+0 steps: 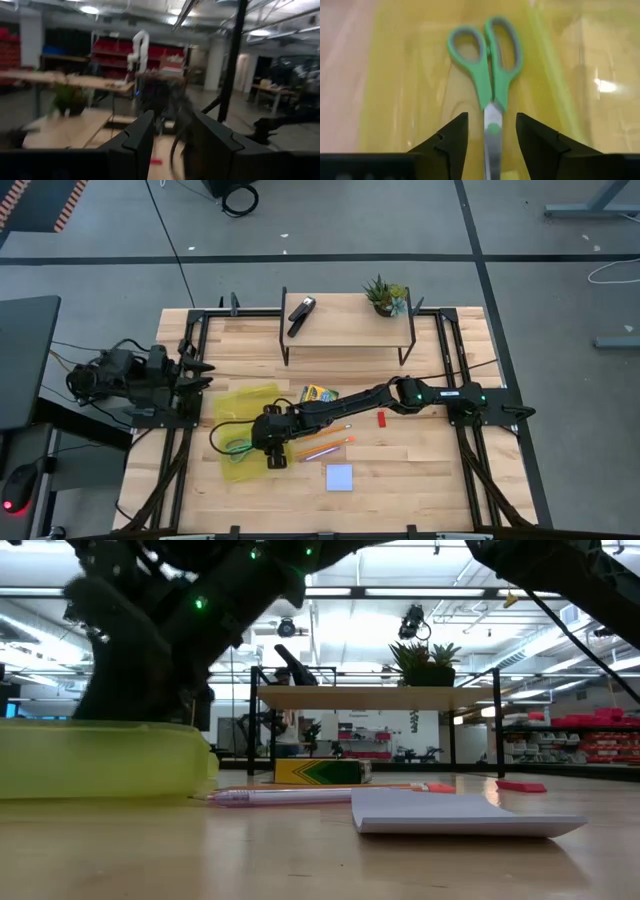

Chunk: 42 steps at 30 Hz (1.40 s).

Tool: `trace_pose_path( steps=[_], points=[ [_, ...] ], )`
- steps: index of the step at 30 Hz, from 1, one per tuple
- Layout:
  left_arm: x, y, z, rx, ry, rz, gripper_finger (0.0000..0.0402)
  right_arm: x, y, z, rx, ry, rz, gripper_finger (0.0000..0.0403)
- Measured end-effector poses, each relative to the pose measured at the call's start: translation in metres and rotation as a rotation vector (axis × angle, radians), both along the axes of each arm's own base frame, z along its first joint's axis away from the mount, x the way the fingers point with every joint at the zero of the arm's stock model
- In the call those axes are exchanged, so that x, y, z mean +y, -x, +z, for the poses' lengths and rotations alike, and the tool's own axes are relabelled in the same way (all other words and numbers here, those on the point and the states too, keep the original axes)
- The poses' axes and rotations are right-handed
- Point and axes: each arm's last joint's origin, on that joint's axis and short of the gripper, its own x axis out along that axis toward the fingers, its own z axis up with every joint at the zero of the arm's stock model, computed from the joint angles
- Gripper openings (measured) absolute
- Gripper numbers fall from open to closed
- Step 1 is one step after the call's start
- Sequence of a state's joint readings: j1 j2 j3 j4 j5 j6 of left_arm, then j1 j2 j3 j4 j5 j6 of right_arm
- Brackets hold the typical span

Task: Pack school essentials
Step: Put the top orange pencil into the yellow supply box

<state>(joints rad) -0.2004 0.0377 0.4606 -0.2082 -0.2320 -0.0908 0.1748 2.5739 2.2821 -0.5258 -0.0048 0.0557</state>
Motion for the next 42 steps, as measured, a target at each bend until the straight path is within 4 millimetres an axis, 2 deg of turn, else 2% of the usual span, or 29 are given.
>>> trace_pose_path(
  steps=[2,7,10,16,21,27,33,36,42],
  points=[
    [-0.001,-0.009,-0.015,0.033,0.015,0.02,0.014,0.0,0.002,0.01,-0.01,0.017,0.017,0.0172],
    [-0.004,-0.027,-0.048,0.049,0.062,0.051,0.0139,-0.004,0.018,0.057,-0.026,0.108,0.022,0.0172],
    [-0.005,-0.032,-0.059,0.004,0.075,0.048,0.0137,-0.006,0.027,0.076,-0.016,0.155,0.012,0.0171],
    [-0.006,-0.041,-0.082,-0.001,0.073,0.059,0.0137,-0.009,0.038,0.08,0.066,0.192,0.003,0.017],
    [-0.006,-0.045,-0.099,0.043,0.091,0.09,0.0137,-0.014,0.042,0.076,0.127,0.188,-0.023,0.017],
    [-0.006,-0.047,-0.108,0.085,0.144,0.082,0.0139,-0.015,0.05,0.074,0.203,0.246,-0.056,0.017],
    [-0.006,-0.047,-0.108,0.082,0.152,0.08,0.0136,-0.015,0.054,0.072,0.251,0.281,-0.04,0.017],
    [-0.006,-0.047,-0.108,0.083,0.152,0.08,0.0139,-0.021,0.061,0.082,0.278,0.293,-0.035,0.017],
    [-0.006,-0.047,-0.108,0.085,0.148,0.08,0.0148,-0.041,0.076,0.125,0.218,0.267,-0.058,0.017]
  ],
)
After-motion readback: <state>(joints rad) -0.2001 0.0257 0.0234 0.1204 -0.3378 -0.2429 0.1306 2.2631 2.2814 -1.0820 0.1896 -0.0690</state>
